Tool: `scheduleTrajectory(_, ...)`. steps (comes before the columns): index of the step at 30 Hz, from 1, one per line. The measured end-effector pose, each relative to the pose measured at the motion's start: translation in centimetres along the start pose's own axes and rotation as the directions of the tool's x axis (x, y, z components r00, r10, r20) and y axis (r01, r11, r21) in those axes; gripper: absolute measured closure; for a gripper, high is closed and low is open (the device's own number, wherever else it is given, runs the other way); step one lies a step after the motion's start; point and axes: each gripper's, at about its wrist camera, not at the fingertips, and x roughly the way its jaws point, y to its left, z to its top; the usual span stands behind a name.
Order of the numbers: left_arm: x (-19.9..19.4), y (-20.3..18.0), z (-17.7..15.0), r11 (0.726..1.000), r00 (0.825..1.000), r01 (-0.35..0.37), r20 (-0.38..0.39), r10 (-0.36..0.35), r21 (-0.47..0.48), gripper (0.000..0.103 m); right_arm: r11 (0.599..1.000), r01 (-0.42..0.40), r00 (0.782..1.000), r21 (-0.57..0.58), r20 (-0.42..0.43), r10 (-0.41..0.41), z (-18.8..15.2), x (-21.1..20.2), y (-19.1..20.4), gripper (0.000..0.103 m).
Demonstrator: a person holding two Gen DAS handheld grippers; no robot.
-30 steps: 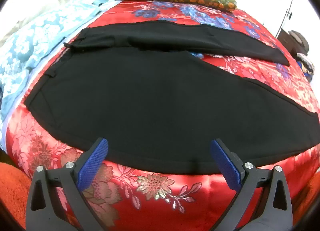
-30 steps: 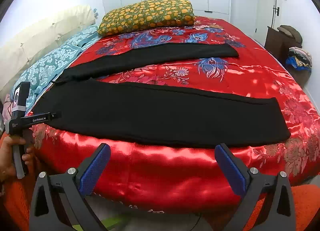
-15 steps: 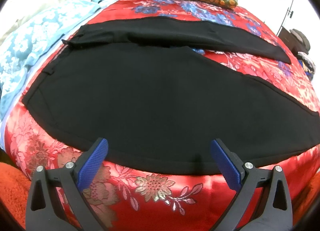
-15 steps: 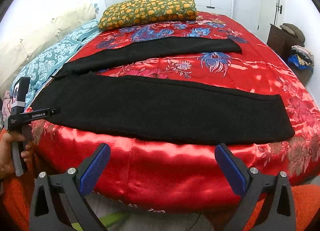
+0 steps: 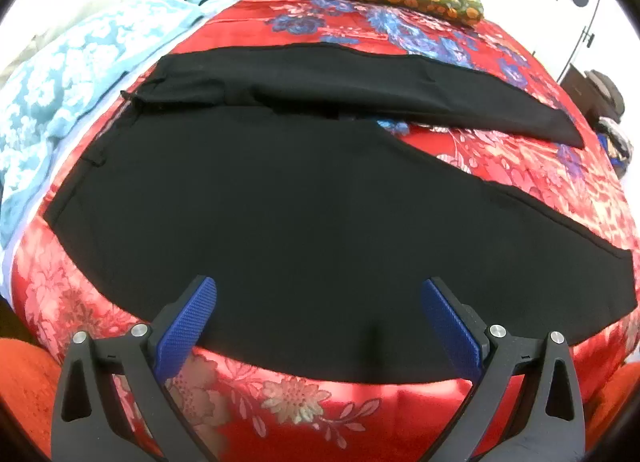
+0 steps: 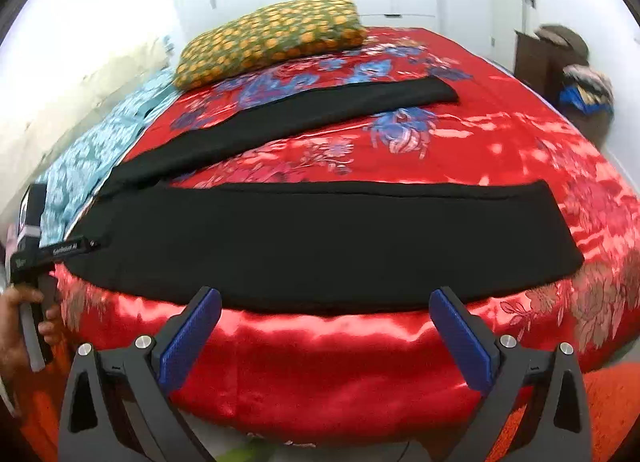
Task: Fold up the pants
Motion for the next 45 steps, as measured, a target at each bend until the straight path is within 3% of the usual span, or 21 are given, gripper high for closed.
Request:
scheduleTrajectory(6, 1.1, -0.3, 0.3, 1.000, 0.999, -0.025, -0.035, 0.026, 0.009, 0.001, 0.997, -0.010, 1.000, 0.074, -0.008, 0.011, 0.3, 0.5, -1.5, 0.000)
scheduleTrajectory(11, 2.5, 0.4, 2.8, 1.000, 0.999, -0.023, -0.041, 0.023, -0.003, 0.001, 0.998, -0.035, 0.999, 0.049, -0.022, 0.036, 1.8, 1.8, -1.3, 0.000)
scheduleTrajectory(15, 4.3, 2.3, 6.9, 0.995, 0.996, -0.085, 0.004, 0.085, -0.048, 0.001, 0.998, -0.023, 0.999, -0.056, 0.041, 0.025, 7.0, 2.4, -1.5, 0.000)
scheduleTrajectory(18, 6.6, 4.1, 9.3, 0.988, 0.994, -0.107, 0.013, 0.109, -0.109, 0.001, 0.997, -0.039, 0.995, -0.064, 0.086, 0.045, 13.0, 3.8, -3.4, 0.000)
scheduleTrajectory(20, 8.5, 4.9, 9.9, 0.985, 0.993, -0.118, 0.003, 0.119, -0.128, 0.001, 0.997, -0.073, 0.996, -0.024, 0.055, 0.074, 17.6, 6.9, -6.2, 0.000)
scheduleTrajectory(23, 12.1, 5.7, 9.5, 0.980, 0.986, -0.162, -0.047, 0.158, -0.112, 0.000, 0.997, -0.043, 0.999, 0.059, 0.005, 0.043, 23.7, 13.0, -12.0, 0.000)
scheduleTrajectory(25, 12.0, 5.4, 8.5, 0.981, 0.982, -0.175, 0.052, 0.180, -0.087, 0.000, 0.997, -0.010, 1.000, 0.076, -0.009, 0.011, 27.6, 17.0, -15.6, 0.000)
scheduleTrajectory(29, 11.9, 5.2, 7.6, 0.980, 0.977, -0.180, 0.098, 0.188, -0.087, 0.000, 0.994, 0.057, 0.993, 0.088, -0.111, -0.047, 35.1, 26.4, -21.3, 0.001)
scheduleTrajectory(31, 12.0, 5.3, 7.4, 0.980, 0.976, -0.177, 0.115, 0.187, -0.090, 0.000, 0.990, 0.090, 0.987, 0.111, -0.145, -0.073, 37.7, 30.4, -22.9, 0.005)
scheduleTrajectory(35, 12.4, 5.1, 7.4, 0.980, 0.973, -0.181, 0.129, 0.192, -0.086, 0.000, 0.987, 0.081, 0.979, 0.141, -0.199, -0.052, 39.5, 36.0, -23.8, 0.005)
scheduleTrajectory(36, 12.3, 5.1, 7.4, 0.980, 0.973, -0.180, 0.133, 0.190, -0.087, 0.000, 0.989, 0.066, 0.976, 0.136, -0.213, -0.036, 39.5, 36.9, -23.7, 0.016)
scheduleTrajectory(37, 12.3, 5.1, 7.3, 0.980, 0.972, -0.179, 0.138, 0.190, -0.087, 0.000, 0.992, 0.032, 0.975, 0.119, -0.224, -0.005, 39.4, 37.6, -23.4, 0.036)
scheduleTrajectory(38, 12.3, 5.1, 7.4, 0.980, 0.972, -0.179, 0.139, 0.190, -0.087, 0.000, 0.994, 0.035, 0.974, 0.104, -0.226, -0.011, 39.5, 37.7, -23.4, 0.076)
scheduleTrajectory(39, 12.4, 5.0, 7.5, 0.980, 0.972, -0.179, 0.139, 0.190, -0.087, 0.000, 0.995, 0.051, 0.976, 0.090, -0.215, -0.031, 39.3, 37.3, -23.3, 0.091)
scheduleTrajectory(41, 12.4, 5.1, 7.6, 0.980, 0.972, -0.176, 0.139, 0.187, -0.088, 0.000, 0.998, 0.010, 0.989, 0.066, -0.146, -0.001, 38.8, 34.1, -22.3, 0.093)
scheduleTrajectory(45, 12.5, 5.1, 7.7, 0.981, 0.973, -0.175, 0.137, 0.186, -0.088, 0.000, 0.988, -0.071, 0.997, -0.135, -0.008, 0.070, 36.1, 23.4, -17.1, 0.095)
